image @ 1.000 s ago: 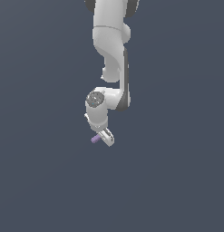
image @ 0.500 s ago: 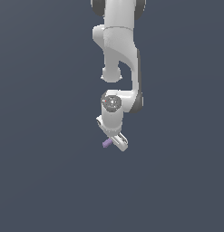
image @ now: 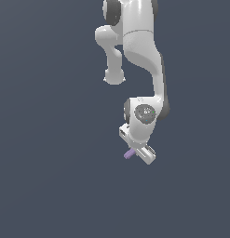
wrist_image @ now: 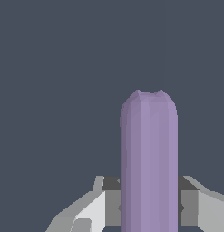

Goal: Pick up the object and move it to a goal position.

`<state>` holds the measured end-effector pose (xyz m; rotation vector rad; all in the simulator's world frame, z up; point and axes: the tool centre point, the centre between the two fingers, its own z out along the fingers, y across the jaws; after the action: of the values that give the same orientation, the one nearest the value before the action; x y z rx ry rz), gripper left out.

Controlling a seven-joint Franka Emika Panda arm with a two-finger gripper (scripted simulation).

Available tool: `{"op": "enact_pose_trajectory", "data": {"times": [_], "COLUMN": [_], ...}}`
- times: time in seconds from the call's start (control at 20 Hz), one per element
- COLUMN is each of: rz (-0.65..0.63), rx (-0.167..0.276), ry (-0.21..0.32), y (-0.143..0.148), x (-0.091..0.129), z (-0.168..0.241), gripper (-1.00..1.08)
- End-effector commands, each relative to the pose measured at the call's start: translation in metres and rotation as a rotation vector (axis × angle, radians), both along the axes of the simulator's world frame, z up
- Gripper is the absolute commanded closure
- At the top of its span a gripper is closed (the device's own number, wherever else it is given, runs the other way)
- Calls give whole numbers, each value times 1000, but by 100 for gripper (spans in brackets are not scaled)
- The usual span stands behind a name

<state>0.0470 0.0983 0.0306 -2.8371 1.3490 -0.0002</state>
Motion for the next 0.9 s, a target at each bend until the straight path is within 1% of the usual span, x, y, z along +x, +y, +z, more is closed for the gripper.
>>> {"op": "enact_pose_trajectory", "data": {"times": [0.0, 0.2, 0.4, 0.6, 0.85], "rz": [-1, -1, -1, -1, -1], "rx": [0, -1, -1, 0, 0], "ry": [0, 0, 0, 0, 0], "y": [21, 46, 63, 73, 79], "x": [10, 23, 32, 38, 41], "z": [2, 4, 6, 7, 7], "gripper": [108, 108, 108, 108, 108]}}
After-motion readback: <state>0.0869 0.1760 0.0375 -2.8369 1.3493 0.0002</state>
